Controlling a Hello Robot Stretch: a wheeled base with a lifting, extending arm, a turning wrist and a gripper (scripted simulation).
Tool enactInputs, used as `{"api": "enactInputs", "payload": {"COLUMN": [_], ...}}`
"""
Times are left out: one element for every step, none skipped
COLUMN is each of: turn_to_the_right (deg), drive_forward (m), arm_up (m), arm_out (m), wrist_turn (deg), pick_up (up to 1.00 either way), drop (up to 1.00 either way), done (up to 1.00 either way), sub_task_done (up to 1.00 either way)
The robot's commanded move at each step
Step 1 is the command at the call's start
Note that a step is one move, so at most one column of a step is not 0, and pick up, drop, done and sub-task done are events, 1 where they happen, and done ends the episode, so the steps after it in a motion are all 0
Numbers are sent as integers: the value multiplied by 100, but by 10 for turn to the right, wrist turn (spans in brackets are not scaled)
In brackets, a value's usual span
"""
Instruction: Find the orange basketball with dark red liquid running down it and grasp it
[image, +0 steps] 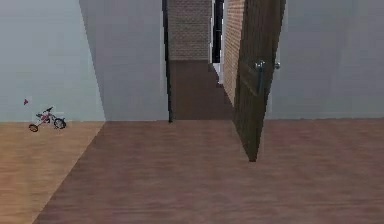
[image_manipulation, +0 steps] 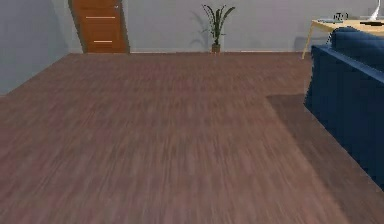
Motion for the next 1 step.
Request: {"api": "enactInputs", "payload": {"turn_to_the_right": [0], "drive_forward": [100], "arm_up": [0], "arm_out": [0], "wrist_turn": [0], "pick_up": [0], "drop": [0], "done": [0], "sub_task_done": [0]}}
